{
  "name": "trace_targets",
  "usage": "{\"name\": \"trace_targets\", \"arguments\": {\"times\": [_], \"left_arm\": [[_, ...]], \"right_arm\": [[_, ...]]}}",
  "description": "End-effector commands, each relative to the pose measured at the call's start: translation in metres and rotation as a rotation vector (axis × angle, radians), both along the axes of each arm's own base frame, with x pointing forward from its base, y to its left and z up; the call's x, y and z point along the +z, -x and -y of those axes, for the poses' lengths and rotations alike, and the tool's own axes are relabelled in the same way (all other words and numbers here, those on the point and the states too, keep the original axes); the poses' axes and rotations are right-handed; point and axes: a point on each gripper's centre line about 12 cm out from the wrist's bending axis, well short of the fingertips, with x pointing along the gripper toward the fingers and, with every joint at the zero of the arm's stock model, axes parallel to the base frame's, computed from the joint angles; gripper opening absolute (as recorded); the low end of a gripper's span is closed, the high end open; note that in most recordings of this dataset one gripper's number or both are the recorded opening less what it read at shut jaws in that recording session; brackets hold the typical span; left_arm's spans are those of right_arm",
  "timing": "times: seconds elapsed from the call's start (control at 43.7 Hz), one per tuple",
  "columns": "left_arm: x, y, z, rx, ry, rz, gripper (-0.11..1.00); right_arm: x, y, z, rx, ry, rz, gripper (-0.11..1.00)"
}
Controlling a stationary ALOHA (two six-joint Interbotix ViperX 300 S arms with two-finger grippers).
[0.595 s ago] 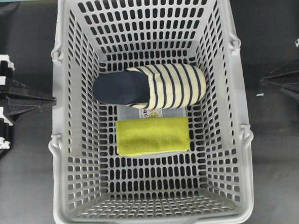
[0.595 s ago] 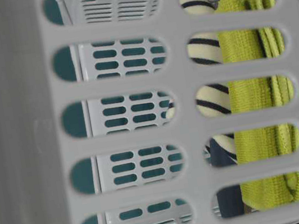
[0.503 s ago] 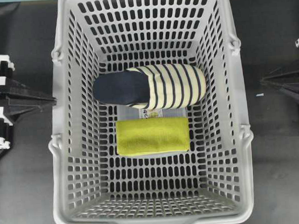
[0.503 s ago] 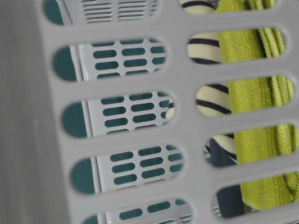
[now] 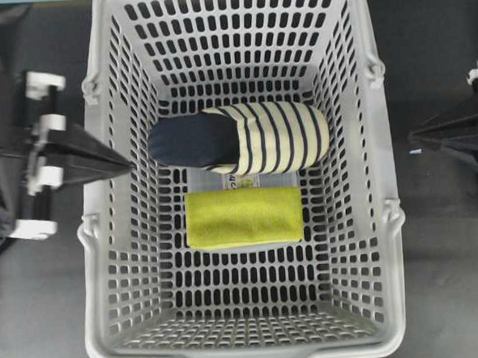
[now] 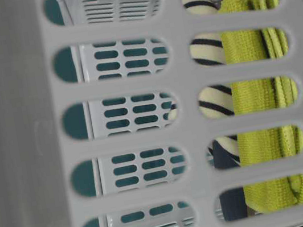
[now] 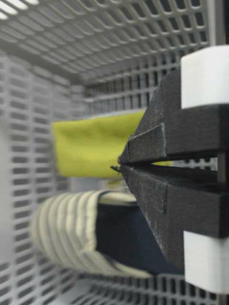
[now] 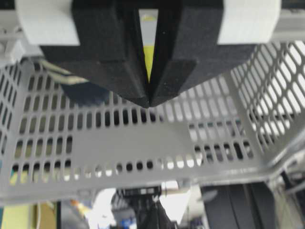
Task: Pick up the yellow cloth from the shopping basket with the left arm.
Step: 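Move the left gripper over the basket toward the yellow cloth, then lower the left gripper into the basket onto the yellow cloth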
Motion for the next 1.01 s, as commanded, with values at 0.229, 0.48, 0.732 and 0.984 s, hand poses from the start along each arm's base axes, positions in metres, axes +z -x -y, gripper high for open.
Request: {"name": "trace_targets", "arguments": {"times": [0.229, 0.48, 0.732, 0.984], "left_arm": [[0.004, -0.062, 0.004, -0.003, -0.022, -0.200, 0.00], [-0.004, -0.102, 0.012, -0.010, -0.029, -0.355, 0.20], [-0.027, -0.151, 0.028, -0.035, -0.048, -0.534, 0.87], [-0.084, -0.183, 0.033, -0.029, -0.055, -0.694, 0.86]], "right_arm": [[0.004, 0.000, 0.001, -0.002, 0.000, -0.067, 0.35], [0.006, 0.001, 0.002, -0.007, -0.002, -0.064, 0.78], [0.005, 0.001, 0.002, -0.007, -0.003, -0.071, 0.75], [0.005, 0.001, 0.002, -0.007, -0.005, -0.066, 0.75]]}}
